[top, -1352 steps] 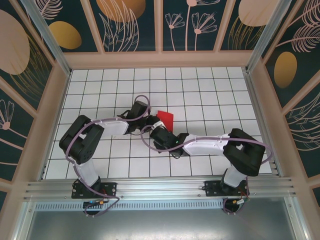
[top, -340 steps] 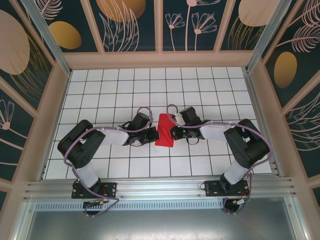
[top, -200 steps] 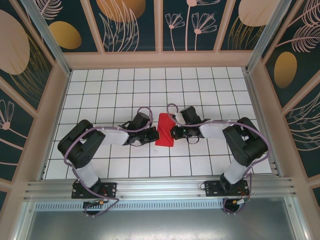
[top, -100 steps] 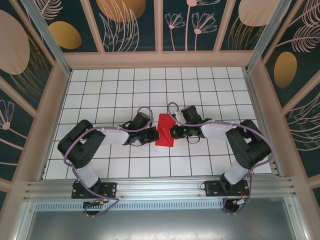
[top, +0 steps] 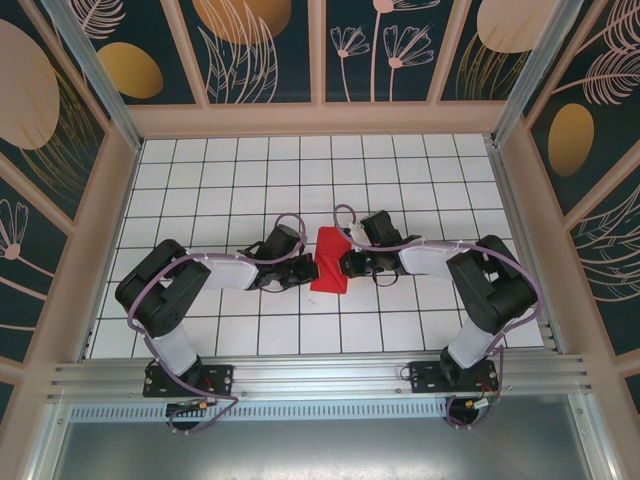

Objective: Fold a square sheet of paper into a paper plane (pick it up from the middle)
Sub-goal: Fold the triangle a second time at the center of the table.

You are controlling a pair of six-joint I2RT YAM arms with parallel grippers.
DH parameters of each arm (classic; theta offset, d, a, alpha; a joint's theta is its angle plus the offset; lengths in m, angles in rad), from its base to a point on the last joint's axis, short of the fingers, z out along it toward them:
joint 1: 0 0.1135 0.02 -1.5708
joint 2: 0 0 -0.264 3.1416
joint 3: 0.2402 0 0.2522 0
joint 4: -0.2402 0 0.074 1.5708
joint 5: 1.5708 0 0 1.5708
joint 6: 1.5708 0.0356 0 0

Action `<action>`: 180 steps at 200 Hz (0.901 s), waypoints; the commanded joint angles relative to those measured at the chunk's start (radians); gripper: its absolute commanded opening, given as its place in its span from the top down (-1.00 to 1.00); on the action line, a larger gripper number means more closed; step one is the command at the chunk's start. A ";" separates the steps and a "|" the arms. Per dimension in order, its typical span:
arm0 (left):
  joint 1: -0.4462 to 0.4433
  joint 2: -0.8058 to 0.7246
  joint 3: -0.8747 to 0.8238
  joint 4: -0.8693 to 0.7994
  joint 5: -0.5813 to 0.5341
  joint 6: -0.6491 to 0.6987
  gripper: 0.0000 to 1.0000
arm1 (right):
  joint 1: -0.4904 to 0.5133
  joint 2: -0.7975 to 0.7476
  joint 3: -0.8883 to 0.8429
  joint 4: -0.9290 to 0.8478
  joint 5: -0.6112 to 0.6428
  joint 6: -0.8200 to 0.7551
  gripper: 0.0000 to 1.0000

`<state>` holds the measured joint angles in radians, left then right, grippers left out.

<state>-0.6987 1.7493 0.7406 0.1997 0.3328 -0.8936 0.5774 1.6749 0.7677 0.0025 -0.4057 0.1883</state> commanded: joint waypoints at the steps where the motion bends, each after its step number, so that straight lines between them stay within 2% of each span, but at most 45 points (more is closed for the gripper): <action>1: -0.002 0.020 -0.011 -0.094 -0.038 0.024 1.00 | -0.005 0.013 0.019 -0.004 0.025 -0.010 0.82; 142: -0.002 0.004 -0.009 -0.100 -0.041 0.020 1.00 | -0.005 0.040 0.015 -0.011 0.040 -0.010 0.82; 180: -0.002 -0.029 0.006 -0.099 -0.052 0.004 0.90 | -0.005 0.038 0.008 -0.011 0.047 -0.008 0.82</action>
<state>-0.6998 1.7428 0.7406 0.1898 0.3271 -0.8913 0.5774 1.6966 0.7708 0.0006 -0.3904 0.1844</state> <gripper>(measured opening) 0.047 0.092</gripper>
